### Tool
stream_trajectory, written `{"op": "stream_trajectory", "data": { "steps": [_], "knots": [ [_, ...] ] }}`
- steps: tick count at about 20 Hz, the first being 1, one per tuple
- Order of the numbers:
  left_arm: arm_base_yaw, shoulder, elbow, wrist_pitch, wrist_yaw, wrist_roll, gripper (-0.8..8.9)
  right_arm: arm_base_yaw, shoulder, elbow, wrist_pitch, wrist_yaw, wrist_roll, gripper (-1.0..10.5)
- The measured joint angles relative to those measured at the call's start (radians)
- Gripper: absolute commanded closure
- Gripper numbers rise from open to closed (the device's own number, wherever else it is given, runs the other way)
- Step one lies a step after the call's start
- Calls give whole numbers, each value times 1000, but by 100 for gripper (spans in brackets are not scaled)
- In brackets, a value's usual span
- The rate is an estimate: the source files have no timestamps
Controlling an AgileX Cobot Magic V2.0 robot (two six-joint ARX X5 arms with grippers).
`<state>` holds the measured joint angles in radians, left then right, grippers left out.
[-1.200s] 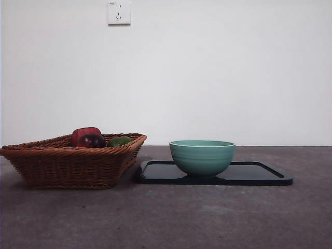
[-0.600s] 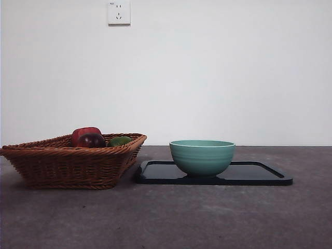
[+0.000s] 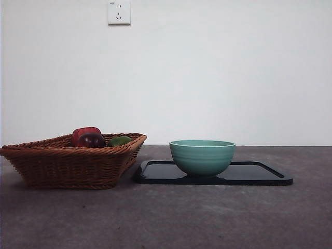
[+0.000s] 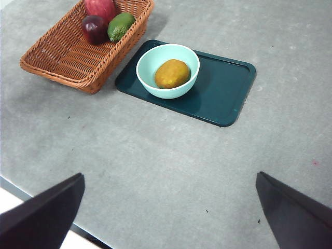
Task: Pick up the wifruite, put it on the bowl, pick up the plate, put it on desk
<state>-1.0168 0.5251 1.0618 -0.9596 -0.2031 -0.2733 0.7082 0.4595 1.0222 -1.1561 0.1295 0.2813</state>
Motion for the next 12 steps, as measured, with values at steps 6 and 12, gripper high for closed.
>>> {"op": "stream_trajectory", "data": {
  "steps": [6,12],
  "knots": [
    [0,229,0,7,2,-134,220,0,0,0,0,0,0,394],
    [0,507,11,10,105,-208,220,0,0,0,1,1,0,394]
  ]
}}
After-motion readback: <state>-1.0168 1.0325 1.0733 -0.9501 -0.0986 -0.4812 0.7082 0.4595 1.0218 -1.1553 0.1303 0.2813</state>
